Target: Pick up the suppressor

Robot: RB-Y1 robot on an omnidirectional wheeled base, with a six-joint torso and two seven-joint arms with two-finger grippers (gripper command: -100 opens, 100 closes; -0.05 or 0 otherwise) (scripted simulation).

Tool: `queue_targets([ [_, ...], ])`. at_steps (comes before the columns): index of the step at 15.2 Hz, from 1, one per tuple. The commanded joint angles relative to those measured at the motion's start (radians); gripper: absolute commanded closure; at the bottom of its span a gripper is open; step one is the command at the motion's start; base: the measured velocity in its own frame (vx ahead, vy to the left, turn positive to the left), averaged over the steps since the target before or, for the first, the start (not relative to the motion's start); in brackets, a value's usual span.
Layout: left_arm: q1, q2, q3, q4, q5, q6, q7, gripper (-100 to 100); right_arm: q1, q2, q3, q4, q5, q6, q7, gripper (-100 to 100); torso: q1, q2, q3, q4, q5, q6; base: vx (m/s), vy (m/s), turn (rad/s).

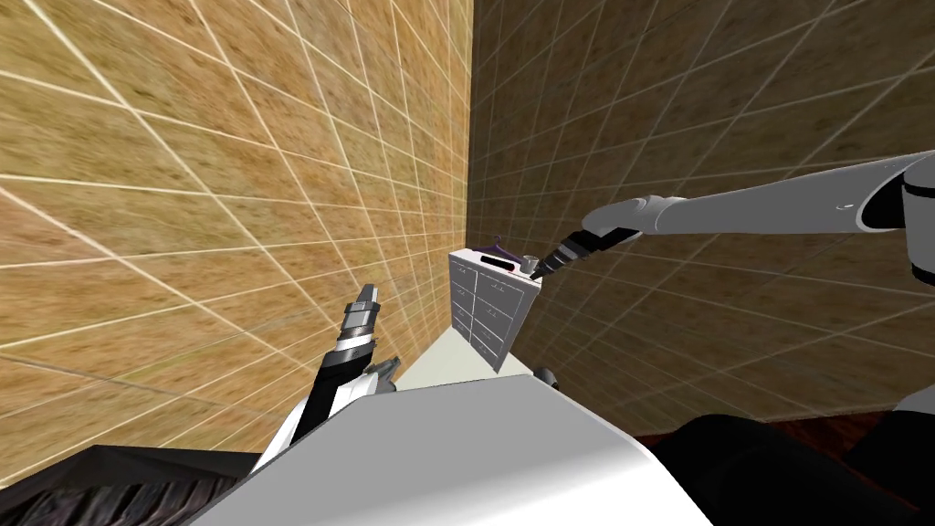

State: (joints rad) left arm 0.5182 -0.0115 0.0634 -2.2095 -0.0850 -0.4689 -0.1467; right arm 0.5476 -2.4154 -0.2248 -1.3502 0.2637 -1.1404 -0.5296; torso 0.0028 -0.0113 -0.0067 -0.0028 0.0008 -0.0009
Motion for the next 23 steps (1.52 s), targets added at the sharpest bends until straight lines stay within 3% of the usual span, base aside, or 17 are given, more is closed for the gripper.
queue_targets([
  [1, 0.0, 0.0, 0.0, 0.0, 0.0, 0.0, 0.0, 0, 0.002, -0.029, 0.0, 0.005, 0.001, -0.003, -0.003, -100, 0.0, 0.0, 0.0, 0.0, 0.0, 0.0, 0.066, 0.002, -0.002],
  [11, 0.0, 0.0, 0.0, 0.0, 0.0, 0.0, 0.0, 0, 0.066, -0.258, 0.009, 0.066, 0.012, -0.047, -0.065, -100, -0.001, -0.001, -0.001, 0.0, 0.0, 0.0, 0.127, 0.005, 0.091],
  [16, 0.0, 0.0, 0.0, 0.0, 0.0, 0.0, 0.0, 0, 0.084, -0.342, 0.013, 0.073, 0.014, -0.055, -0.078, -100, 0.0, -0.001, -0.001, 0.0, 0.0, 0.0, 0.123, -0.001, 0.074],
  [19, 0.0, 0.0, 0.0, 0.0, 0.0, 0.0, 0.0, 0, 0.121, -0.419, 0.022, 0.08, 0.018, -0.069, -0.097, -100, 0.0, 0.0, 0.0, 0.0, 0.0, 0.0, 0.12, 0.0, 0.083],
  [23, 0.0, 0.0, 0.0, 0.0, 0.0, 0.0, 0.0, 0, 0.147, -0.48, 0.028, 0.081, 0.02, -0.078, -0.109, -100, -0.001, 0.0, 0.0, 0.0, -0.001, 0.0, 0.12, -0.008, 0.061],
])
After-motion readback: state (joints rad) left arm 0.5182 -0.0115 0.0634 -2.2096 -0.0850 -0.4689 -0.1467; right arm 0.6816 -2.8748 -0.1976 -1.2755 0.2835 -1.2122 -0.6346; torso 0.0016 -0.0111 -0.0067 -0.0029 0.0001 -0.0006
